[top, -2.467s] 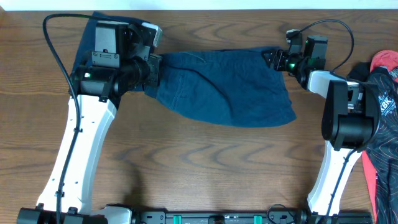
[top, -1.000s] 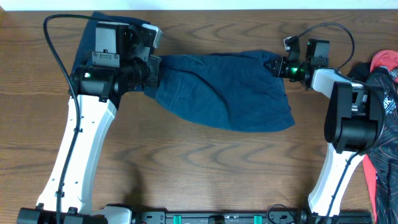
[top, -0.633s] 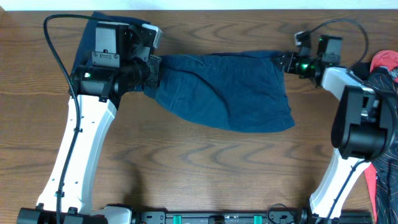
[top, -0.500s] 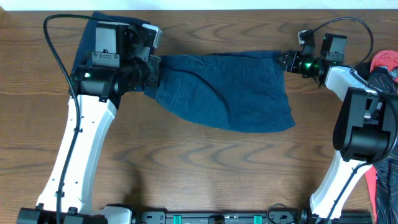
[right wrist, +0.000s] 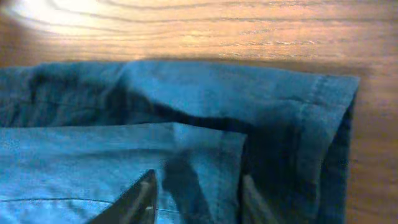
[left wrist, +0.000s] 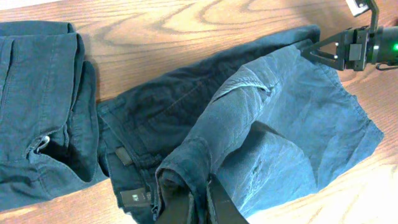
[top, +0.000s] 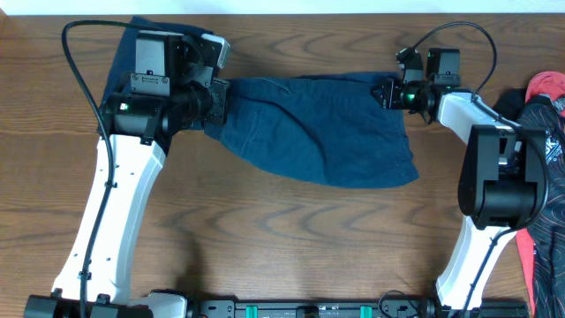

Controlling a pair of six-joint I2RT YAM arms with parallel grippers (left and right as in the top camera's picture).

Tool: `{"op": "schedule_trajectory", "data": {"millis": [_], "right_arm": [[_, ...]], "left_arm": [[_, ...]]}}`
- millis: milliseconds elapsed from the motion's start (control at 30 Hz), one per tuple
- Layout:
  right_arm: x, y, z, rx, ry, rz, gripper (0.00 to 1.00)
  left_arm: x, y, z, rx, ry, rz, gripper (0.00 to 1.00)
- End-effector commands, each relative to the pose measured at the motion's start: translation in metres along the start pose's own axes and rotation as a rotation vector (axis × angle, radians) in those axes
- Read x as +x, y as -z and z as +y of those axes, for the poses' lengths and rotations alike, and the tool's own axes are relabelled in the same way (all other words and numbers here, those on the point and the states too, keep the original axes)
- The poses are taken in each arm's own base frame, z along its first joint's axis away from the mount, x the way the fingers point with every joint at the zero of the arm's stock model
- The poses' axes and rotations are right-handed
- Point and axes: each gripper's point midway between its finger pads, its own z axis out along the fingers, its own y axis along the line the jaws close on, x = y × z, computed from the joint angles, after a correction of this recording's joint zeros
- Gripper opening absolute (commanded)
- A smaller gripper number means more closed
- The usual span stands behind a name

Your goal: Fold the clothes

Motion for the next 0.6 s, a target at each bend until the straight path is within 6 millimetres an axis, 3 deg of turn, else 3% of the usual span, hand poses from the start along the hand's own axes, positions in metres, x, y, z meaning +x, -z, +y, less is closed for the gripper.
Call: {"op": "schedule_trajectory", "data": {"millis": [0,100,267,400,567], "right_arm": [[-0.006,0.004,-0.005,0.05,0.029,-0.012,0.25],[-0.008,0.007,-0.004,0.029,0.027,-0.019,0.04],[-0.033,0.037,0.004,-0.061,0.028,-0.093,0.01],[-0.062,0.09,0.018,-0.109,0.045,-0.178,0.01],[-0.078,0.162,0.029,-0.067,0.027,-0.237,0.01]], "left_arm": [[-0.005,0.008,0.0,-0.008,-0.013,-0.026,0.06],[-0.005,0.008,0.0,-0.008,-0.013,-0.026,0.06],[-0.006,0.01,-0.001,-0.009,-0.014,-0.031,0.06],[-0.011,0.022,-0.004,-0.011,-0.024,-0.063,0.06],[-0.012,0.051,-0.013,-0.015,-0.039,-0.109,0.06]]}}
